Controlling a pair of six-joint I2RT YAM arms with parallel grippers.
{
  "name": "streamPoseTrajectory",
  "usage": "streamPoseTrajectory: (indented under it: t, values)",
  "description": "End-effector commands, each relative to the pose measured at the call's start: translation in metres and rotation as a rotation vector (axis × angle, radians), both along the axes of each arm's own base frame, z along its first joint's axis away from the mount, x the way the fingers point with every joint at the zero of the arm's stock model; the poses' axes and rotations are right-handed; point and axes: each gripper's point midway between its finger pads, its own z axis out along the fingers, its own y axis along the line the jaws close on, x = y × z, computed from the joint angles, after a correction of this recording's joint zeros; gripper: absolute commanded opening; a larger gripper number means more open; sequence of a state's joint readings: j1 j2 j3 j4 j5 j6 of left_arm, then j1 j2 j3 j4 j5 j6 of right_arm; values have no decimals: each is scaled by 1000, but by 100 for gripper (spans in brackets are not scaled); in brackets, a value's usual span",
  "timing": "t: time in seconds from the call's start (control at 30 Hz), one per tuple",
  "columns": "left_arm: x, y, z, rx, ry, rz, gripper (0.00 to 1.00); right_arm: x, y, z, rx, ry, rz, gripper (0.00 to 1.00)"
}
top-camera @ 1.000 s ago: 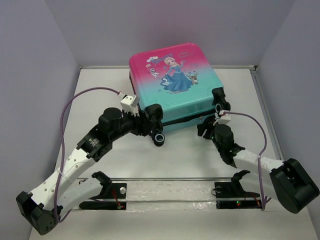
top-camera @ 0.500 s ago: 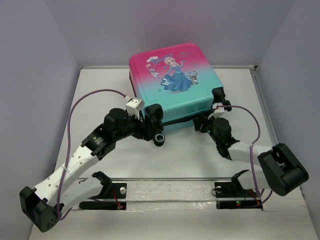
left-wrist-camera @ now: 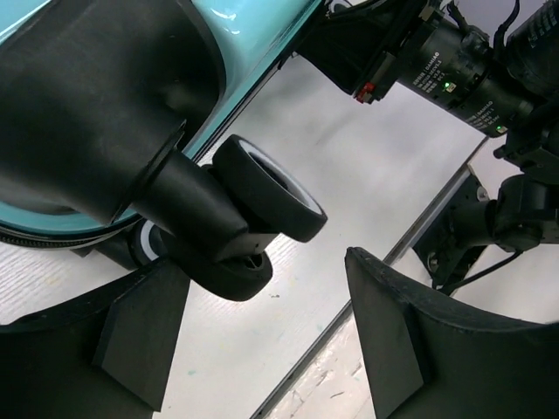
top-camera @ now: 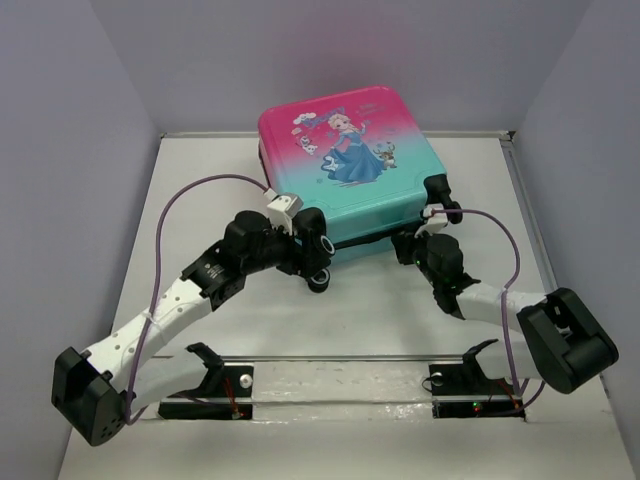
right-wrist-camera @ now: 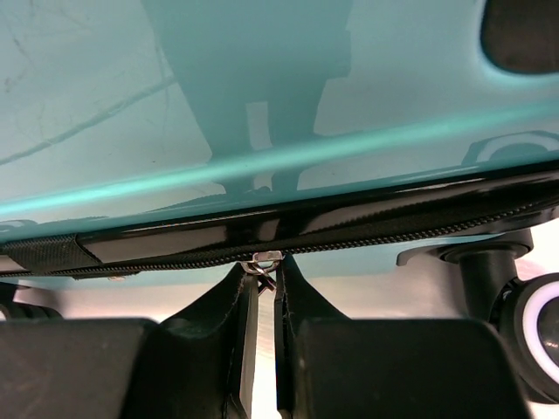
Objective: Pack the luggage
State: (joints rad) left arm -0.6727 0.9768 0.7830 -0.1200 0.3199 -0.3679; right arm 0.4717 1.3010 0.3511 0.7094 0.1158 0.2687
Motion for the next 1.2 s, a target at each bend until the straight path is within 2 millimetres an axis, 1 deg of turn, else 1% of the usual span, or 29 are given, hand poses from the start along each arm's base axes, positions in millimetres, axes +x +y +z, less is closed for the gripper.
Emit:
streamPoseTrajectory:
  t: [0.0,0.07,0.1,0.13,0.2,0.23,0.27,0.3,0.37,0.4,0.47,0.53,0.6,0.63,0.67,0.7,0.73,0.77,0.8,0.83,0.87,0.9,0.93,1.0,1.03,1.07,1.1,1.13,1.17]
  values:
    - [4,-22,22,-120,-29,-43,73,3,21,50,133,-128,60,7]
    - [7,-26,28,-145,-42,-41,58,-4,28,45,131,-106,75,7]
    - [9,-29,27,-147,-35,-44,39,-8,33,42,125,-95,84,7]
    - [10,-31,30,-154,-37,-42,33,-15,45,40,118,-86,106,7]
    - [15,-34,38,-171,-53,-34,23,-25,57,35,102,-66,133,7]
    - [16,-35,41,-179,-56,-35,21,-28,59,33,86,-63,125,7]
    - [18,-38,49,-195,-69,-37,18,-38,75,35,77,-64,159,7]
    - [19,-39,51,-199,-71,-37,15,-43,79,33,64,-54,165,7]
    - [21,-41,57,-208,-80,-39,11,-51,90,35,68,-47,189,7]
    - [23,-43,64,-213,-94,-43,10,-60,99,35,69,-41,220,7]
    - [26,-46,66,-203,-98,-49,9,-69,107,36,103,-22,234,7]
    - [31,-49,70,-185,-107,-55,8,-87,127,38,129,-12,293,7]
    - [34,-52,78,-184,-117,-66,7,-95,144,40,162,-7,314,7]
    - [36,-55,77,-177,-111,-72,7,-105,160,48,192,-21,330,7]
    - [37,-57,83,-182,-119,-78,7,-109,171,54,218,-32,345,7]
    - [39,-59,83,-177,-115,-80,6,-119,190,53,243,-36,387,7]
    - [42,-59,84,-166,-123,-75,6,-123,207,68,290,-52,405,7]
    - [44,-60,92,-169,-139,-77,6,-127,219,74,316,-64,423,7]
    - [45,-60,91,-155,-137,-80,6,-132,233,65,313,-53,442,7]
    - [50,-62,90,-140,-135,-74,6,-136,246,78,369,-83,459,7]
    - [51,-61,95,-122,-142,-78,6,-145,262,91,437,-92,473,7]
    - [54,-63,94,-110,-140,-85,6,-149,275,88,488,-103,487,7]
    - [55,-65,97,-107,-144,-88,6,-160,285,90,532,-105,502,7]
    - [58,-64,112,-93,-161,-92,6,-156,296,99,608,-141,466,7]
    - [58,-64,119,-94,-171,-88,6,-155,302,93,645,-156,470,7]
    - [57,-64,130,-108,-182,-93,6,-154,307,95,702,-142,467,7]
    - [56,-64,135,-110,-188,-98,6,-154,313,110,776,-158,470,7]
    - [55,-64,139,-113,-190,-103,6,-152,320,110,794,-159,473,7]
    - [54,-64,142,-119,-190,-103,6,-152,332,97,779,-147,488,7]
